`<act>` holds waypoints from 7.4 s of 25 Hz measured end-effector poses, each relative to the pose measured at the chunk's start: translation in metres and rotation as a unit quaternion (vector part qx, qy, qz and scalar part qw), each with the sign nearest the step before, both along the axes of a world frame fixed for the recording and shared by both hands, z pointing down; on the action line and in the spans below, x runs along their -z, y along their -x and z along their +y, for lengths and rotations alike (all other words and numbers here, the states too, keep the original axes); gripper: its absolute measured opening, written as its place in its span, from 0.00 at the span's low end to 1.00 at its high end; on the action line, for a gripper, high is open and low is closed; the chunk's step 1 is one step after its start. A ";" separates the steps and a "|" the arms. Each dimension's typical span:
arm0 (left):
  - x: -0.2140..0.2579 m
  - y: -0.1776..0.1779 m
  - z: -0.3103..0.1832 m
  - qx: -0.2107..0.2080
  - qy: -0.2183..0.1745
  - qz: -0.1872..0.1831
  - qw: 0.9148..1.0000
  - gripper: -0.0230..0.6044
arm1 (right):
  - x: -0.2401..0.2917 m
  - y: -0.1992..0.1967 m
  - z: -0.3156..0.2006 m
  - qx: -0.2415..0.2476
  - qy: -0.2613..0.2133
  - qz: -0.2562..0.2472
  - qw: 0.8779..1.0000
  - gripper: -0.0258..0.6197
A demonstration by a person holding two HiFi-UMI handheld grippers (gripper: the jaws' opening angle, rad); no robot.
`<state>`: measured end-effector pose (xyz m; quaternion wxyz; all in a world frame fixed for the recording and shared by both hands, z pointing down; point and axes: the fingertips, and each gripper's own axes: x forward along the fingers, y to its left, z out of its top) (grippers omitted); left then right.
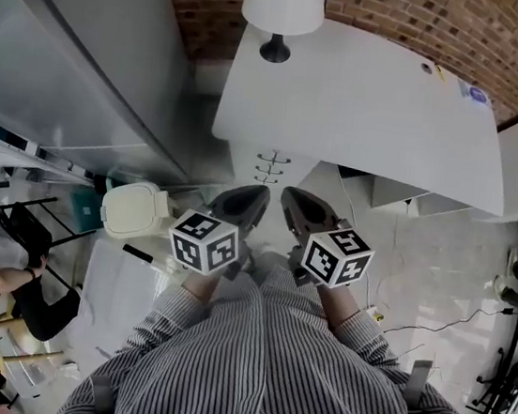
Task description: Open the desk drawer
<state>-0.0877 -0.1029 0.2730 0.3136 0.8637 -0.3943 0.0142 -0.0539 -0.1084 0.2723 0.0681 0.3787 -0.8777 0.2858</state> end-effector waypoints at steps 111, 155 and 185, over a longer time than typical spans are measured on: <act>-0.311 0.009 -0.100 0.114 0.223 0.118 0.961 0.06 | -0.302 0.003 -0.089 -0.048 0.219 -0.126 0.966 0.07; -0.387 0.006 -0.167 0.153 0.225 0.235 0.933 0.24 | -0.388 -0.031 -0.156 -0.208 0.255 -0.335 0.883 0.24; -0.390 0.001 -0.202 0.159 0.223 0.269 0.923 0.20 | -0.397 -0.028 -0.193 -0.218 0.250 -0.360 0.872 0.14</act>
